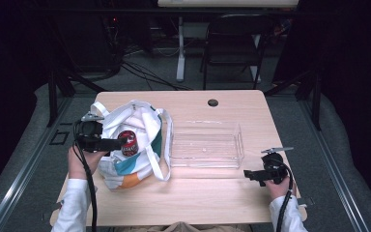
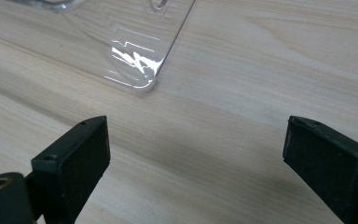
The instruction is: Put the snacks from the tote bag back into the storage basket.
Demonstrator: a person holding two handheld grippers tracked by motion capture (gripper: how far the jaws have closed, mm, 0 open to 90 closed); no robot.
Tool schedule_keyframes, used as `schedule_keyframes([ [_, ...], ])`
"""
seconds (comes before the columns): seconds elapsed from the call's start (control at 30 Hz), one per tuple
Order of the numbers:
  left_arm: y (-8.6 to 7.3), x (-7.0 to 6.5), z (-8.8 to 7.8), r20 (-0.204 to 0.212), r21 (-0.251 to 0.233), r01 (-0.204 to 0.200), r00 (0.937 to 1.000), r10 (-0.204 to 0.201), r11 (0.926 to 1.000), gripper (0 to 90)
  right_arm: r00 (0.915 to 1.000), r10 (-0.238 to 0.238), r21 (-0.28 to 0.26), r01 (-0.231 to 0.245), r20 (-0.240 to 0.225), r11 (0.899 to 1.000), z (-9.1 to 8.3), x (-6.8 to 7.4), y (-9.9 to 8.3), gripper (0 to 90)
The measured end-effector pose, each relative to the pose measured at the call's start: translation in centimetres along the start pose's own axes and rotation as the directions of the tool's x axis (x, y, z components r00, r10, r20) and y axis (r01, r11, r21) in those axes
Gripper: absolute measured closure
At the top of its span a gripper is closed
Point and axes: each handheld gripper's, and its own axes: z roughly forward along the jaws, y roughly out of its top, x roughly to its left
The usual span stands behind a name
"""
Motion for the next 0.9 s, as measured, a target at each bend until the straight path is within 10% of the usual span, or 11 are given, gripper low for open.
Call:
schedule_keyframes([
  [0.27,2.0,0.0,3.4,0.000,0.103,-0.015,0.9999,0.015,0.9946,0.0,1.0000,-0.004,-0.001,0.004,0.001,1.000,0.1,0.2,0.1,7.7],
  [0.9,0.5,1.4,7.6,-0.054,0.210,0.009,0.9985,0.002,0.9776,0.5,0.9998,-0.019,0.006,0.019,-0.005,1.000,0.1,0.4,0.0,7.8],
])
